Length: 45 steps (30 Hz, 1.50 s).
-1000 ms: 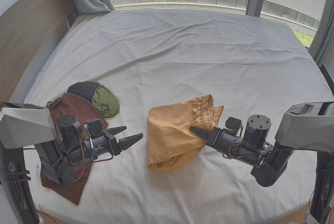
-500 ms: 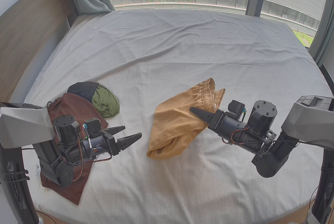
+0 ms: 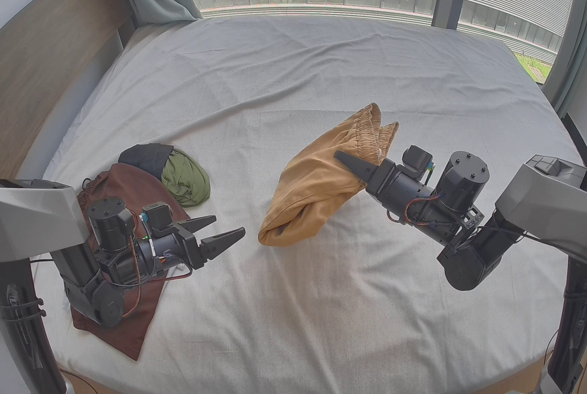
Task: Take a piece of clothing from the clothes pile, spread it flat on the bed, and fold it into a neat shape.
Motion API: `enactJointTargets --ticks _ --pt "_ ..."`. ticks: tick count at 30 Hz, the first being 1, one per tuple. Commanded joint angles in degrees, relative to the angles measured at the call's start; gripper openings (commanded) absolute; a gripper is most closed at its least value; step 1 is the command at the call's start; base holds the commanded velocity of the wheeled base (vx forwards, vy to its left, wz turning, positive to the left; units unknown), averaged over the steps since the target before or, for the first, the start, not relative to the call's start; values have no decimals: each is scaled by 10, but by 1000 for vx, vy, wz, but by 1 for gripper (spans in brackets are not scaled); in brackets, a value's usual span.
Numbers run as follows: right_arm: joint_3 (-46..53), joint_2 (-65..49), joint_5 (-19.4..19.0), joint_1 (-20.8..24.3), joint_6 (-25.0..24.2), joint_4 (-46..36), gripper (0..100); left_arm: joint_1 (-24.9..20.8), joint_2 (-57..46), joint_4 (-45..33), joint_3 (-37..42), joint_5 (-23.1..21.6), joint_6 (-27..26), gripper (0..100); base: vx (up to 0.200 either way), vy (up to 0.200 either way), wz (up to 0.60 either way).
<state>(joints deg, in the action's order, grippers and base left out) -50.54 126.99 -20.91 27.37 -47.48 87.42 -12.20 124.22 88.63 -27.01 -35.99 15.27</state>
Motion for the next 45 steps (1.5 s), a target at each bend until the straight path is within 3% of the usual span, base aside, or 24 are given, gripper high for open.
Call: enactJointTargets --ticks 1,13,23,39,45 --pt "-13 5 -3 -3 -1 0 0 2 -39 0 19 -1 5 100 0 0 0" --pt "-63 34 -11 -19 -1 -23 0 28 -159 1 113 -37 -1 100 0 0 0" --pt "-69 41 -16 -20 0 -23 0 54 -228 -1 143 -31 -2 100 0 0 0" --pt "-134 66 -19 -25 -1 -44 0 70 -235 0 156 -36 -15 100 0 0 0" --pt "-225 95 -22 -32 -2 -94 0 69 -231 0 157 -38 -28 100 0 0 0"
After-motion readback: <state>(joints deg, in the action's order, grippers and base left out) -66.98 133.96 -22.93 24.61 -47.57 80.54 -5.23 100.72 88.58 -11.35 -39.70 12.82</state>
